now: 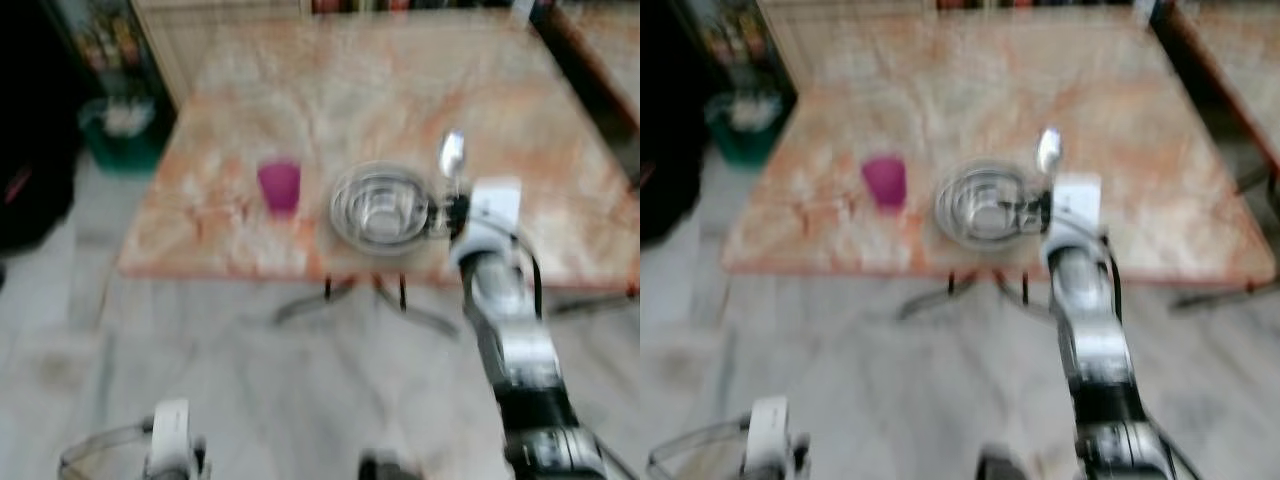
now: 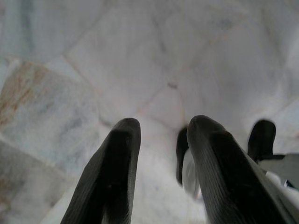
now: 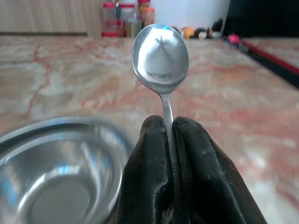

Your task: Setting the table

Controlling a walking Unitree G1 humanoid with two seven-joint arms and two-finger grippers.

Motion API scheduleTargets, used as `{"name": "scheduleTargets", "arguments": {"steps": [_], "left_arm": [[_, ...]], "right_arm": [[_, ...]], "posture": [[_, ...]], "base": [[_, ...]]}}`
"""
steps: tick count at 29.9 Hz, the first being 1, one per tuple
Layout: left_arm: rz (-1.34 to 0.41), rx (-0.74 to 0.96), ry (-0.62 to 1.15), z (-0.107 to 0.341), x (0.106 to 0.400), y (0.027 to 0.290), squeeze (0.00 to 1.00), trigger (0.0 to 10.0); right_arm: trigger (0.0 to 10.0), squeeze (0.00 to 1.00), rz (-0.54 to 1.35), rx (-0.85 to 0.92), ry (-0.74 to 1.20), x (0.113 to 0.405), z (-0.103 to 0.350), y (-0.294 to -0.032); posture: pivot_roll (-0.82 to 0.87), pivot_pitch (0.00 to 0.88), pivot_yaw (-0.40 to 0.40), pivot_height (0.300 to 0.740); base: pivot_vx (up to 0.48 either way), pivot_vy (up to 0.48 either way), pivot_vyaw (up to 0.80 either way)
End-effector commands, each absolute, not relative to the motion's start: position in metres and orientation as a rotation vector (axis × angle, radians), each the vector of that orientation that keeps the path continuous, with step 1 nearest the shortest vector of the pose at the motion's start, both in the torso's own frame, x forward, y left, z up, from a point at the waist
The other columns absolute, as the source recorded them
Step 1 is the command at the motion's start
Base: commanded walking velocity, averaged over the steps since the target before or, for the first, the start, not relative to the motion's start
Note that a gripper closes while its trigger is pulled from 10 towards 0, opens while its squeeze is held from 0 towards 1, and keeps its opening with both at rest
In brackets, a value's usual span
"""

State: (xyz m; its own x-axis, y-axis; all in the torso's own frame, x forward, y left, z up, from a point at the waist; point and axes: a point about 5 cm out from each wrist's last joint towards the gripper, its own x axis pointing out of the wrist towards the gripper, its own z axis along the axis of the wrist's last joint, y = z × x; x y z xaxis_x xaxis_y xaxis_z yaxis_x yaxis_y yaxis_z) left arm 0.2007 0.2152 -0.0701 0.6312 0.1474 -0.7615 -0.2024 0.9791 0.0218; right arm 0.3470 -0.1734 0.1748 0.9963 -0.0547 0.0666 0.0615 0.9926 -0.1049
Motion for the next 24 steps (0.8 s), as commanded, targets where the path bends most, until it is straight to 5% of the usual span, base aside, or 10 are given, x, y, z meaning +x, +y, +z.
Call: {"name": "scheduleTargets", "arguments": {"steps": [1,17,24], "left_arm": [[0.233,-0.068,0.892,-0.074,0.19,0.225,0.0,10.0],[0.218,-0.058,0.888,-0.073,0.192,0.223,0.0,10.0],[0.218,-0.055,0.887,-0.073,0.193,0.222,0.0,10.0]], "right_arm": [[10.0,0.0,-0.043,-0.091,-0.081,0.347,0.179,-0.166],[10.0,0.0,-0.085,-0.124,-0.06,0.342,0.18,-0.182],[10.0,0.0,-0.09,-0.126,-0.039,0.343,0.178,-0.184]], "posture": [[-0.05,0.183,0.055,0.74],[-0.06,0.185,0.056,0.74],[-0.05,0.184,0.053,0.74]], "base": [[0.386,0.0,0.0],[0.089,0.0,0.0],[0.0,-0.314,0.0]]}}
